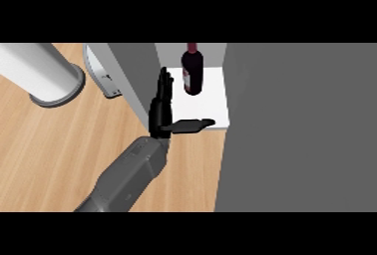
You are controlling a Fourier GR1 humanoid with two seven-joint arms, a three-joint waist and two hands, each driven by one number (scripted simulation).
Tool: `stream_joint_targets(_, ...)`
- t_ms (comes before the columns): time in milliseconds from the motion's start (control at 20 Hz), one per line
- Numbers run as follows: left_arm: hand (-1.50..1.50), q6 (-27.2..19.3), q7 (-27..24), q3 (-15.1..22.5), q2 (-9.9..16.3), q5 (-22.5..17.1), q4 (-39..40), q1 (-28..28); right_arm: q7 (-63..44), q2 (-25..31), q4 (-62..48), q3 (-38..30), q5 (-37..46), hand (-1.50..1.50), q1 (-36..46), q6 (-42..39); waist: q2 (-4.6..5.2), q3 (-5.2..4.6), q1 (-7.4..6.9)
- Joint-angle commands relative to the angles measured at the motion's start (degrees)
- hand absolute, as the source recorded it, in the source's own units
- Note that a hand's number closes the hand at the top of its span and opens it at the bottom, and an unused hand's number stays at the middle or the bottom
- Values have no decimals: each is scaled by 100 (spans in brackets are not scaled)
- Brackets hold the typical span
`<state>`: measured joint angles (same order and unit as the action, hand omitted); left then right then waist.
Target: Pick up the wine, place it into the cabinet and close the cabinet
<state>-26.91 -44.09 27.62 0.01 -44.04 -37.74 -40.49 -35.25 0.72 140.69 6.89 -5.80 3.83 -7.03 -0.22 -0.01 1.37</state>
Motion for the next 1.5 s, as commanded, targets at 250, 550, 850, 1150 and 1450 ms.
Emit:
stream_joint_targets(250, -150, -1440, 153, 1297, -1, 52, -2190, 1141, -21, 124, 206, -328, -241, -150, -10, 45, 14, 2, -95)
stream_joint_targets(550, -150, -1419, 411, 1462, 234, 799, -3579, 2258, -299, 147, 691, -161, -186, -150, -242, 47, -3, 2, -153)
stream_joint_targets(850, -150, -2320, 834, 1820, 246, 1303, -4650, 2928, -289, 187, 685, -300, -195, -150, -176, 76, 1, 2, -149)
stream_joint_targets(1150, -150, -2263, 1214, 1893, 738, 1624, -5866, 3436, -138, 55, 453, -29, 18, -150, -195, 64, 9, 1, -146)
stream_joint_targets(1450, -150, -1846, 1366, 2067, 1483, 1703, -6636, 3889, -508, 357, 570, -628, -1124, -150, -163, -281, 6, 3, -133)
